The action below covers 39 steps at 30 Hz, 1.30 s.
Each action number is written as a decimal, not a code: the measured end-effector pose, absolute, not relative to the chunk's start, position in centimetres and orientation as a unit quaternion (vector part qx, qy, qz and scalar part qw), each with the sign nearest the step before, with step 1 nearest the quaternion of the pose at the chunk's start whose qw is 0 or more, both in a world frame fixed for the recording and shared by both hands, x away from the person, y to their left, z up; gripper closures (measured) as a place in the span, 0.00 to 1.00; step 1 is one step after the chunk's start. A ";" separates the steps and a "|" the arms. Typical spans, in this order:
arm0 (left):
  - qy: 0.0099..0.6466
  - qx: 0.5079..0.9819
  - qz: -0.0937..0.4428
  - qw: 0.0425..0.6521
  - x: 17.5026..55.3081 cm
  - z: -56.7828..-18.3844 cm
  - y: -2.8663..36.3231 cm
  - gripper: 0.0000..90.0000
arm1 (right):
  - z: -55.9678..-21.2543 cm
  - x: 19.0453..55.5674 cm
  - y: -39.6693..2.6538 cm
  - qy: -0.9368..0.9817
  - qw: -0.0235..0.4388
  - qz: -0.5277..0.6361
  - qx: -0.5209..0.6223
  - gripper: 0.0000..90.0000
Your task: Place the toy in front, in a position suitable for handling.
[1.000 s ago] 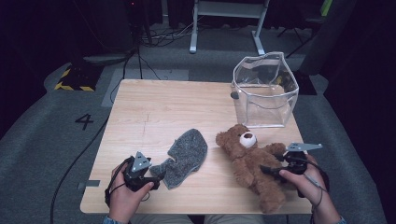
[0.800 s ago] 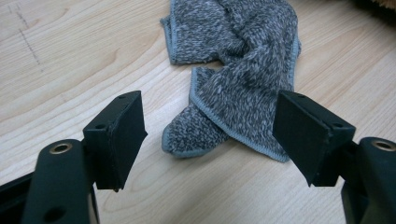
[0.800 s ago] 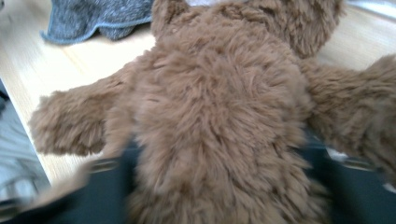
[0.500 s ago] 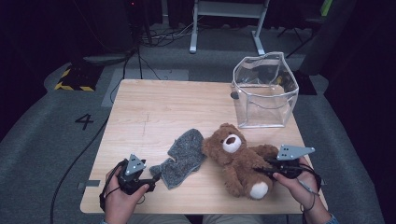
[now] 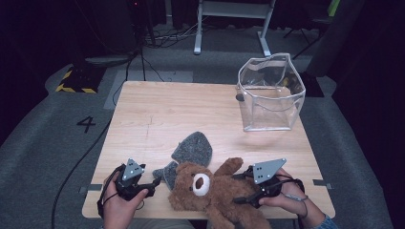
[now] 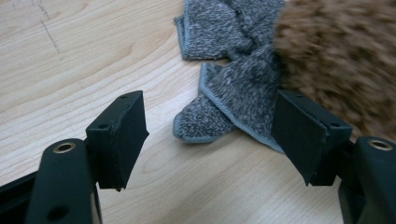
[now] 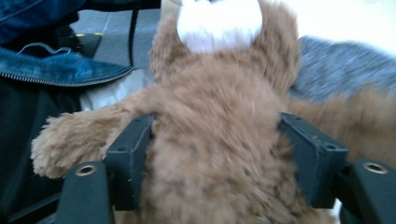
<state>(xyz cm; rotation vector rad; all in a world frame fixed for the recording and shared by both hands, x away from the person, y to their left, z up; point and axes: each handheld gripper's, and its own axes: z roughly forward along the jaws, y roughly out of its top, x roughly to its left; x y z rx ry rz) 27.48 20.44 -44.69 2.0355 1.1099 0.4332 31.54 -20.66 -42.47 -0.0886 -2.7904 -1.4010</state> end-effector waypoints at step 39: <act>0.428 0.799 0.167 0.388 24.9 -44.6 20.1 0.30 | -42.7 45.9 -10.5 -0.929 -0.085 -0.334 -0.138 0.94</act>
